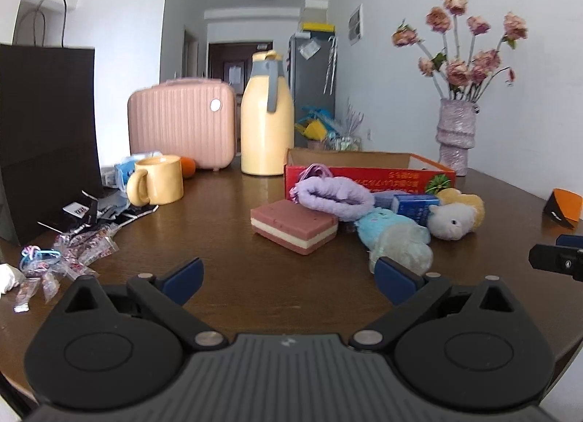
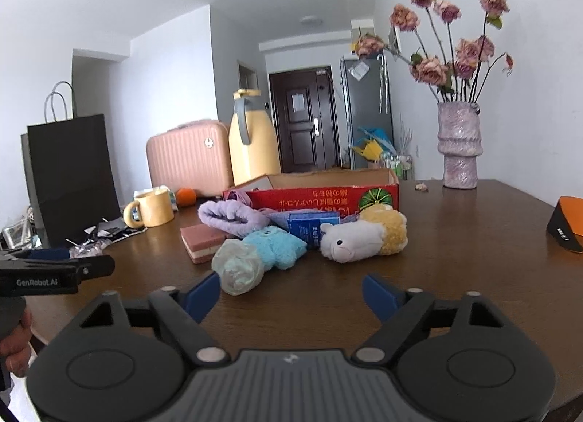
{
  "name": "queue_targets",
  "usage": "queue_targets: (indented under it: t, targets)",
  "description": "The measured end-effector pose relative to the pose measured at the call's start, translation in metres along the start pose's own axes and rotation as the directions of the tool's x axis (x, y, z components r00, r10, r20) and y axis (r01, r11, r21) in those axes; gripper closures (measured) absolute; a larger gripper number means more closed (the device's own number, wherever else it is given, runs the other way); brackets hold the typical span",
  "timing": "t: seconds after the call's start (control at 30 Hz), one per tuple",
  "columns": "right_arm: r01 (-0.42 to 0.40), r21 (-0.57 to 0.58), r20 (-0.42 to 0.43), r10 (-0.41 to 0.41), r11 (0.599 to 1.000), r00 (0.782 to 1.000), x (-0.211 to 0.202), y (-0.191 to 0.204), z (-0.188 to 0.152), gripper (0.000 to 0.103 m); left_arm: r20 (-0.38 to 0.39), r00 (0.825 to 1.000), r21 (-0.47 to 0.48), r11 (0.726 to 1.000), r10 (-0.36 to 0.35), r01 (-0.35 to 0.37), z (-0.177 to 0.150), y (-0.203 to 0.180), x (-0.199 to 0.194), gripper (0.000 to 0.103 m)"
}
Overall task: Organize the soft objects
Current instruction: 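Grasp the lavender fuzzy headband with both tools together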
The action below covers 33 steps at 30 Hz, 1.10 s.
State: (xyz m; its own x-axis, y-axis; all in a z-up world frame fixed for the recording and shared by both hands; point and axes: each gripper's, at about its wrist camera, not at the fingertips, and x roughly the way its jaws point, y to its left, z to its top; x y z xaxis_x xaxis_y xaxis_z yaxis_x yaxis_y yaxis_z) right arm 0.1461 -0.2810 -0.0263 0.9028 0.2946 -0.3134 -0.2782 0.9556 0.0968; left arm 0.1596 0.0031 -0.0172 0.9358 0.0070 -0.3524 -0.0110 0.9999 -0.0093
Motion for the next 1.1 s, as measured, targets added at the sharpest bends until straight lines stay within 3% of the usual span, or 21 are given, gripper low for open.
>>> queue_targets:
  t: [0.1,0.23,0.37,0.57,0.63,0.7,0.73,0.9,1.0,1.1]
  targets:
    - [-0.004,0.006,-0.039,0.004,1.0,0.999,0.022,-0.001,0.011,0.034,-0.017,1.0,-0.02,1.0,-0.023,0.023,0.016,0.005,0.024,0.02]
    - [-0.027,0.027,-0.084,0.029,0.999,0.996,0.065,0.0,0.032,0.038,-0.033,0.997,-0.022,0.997,-0.072,0.071,0.044,0.013,0.073,0.029]
    - [-0.073,0.019,-0.114,0.074,0.997,0.991,0.125,0.007,0.056,0.048,-0.07,0.992,0.001,0.994,-0.107,0.107,0.066,0.016,0.131,0.038]
    - [-0.097,-0.006,-0.204,0.094,0.995,0.974,0.223,0.029,0.076,0.057,-0.153,0.97,0.029,0.981,-0.187,0.194,0.073,0.017,0.194,0.067]
    - [-0.1,-0.011,-0.248,0.094,0.995,0.964,0.247,0.035,0.075,0.065,-0.157,0.96,0.022,0.971,-0.231,0.237,0.071,0.018,0.2,0.086]
    - [-0.109,0.008,-0.261,0.108,0.994,0.959,0.26,0.037,0.072,0.084,-0.144,0.954,0.018,0.964,-0.262,0.267,0.069,0.02,0.2,0.093]
    - [-0.124,0.021,-0.262,0.125,0.992,0.957,0.262,0.038,0.072,0.089,-0.131,0.957,0.026,0.964,-0.259,0.265,0.068,0.017,0.197,0.095]
    - [-0.135,0.005,-0.225,0.132,0.991,0.965,0.254,0.043,0.076,0.093,-0.065,0.962,0.02,0.964,-0.264,0.266,0.079,0.016,0.164,0.096]
    - [-0.14,-0.025,-0.155,0.134,0.99,0.979,0.222,0.049,0.086,0.093,-0.003,0.958,-0.001,0.958,-0.288,0.288,0.08,0.019,0.119,0.096]
    - [-0.167,-0.073,-0.095,0.159,0.983,0.983,0.176,0.06,0.087,0.093,0.013,0.953,-0.03,0.953,-0.302,0.302,0.069,0.021,0.08,0.096]
